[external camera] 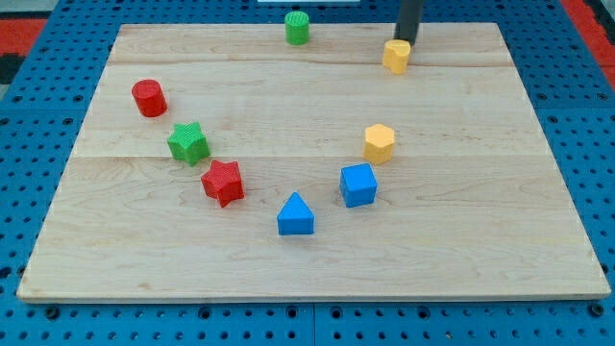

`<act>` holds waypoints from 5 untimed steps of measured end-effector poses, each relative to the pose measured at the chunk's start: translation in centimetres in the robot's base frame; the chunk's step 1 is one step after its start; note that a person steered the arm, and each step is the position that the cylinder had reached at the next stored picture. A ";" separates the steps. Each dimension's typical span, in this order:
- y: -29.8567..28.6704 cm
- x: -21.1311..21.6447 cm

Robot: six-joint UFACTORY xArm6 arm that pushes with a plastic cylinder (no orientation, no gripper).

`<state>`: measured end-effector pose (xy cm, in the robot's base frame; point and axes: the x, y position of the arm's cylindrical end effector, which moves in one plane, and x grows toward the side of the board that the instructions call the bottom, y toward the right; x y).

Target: Push yellow heart diagonally below green circle

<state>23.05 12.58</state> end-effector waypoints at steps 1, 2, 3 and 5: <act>-1.1 2.3; -1.3 5.6; -1.3 9.5; -7.7 11.5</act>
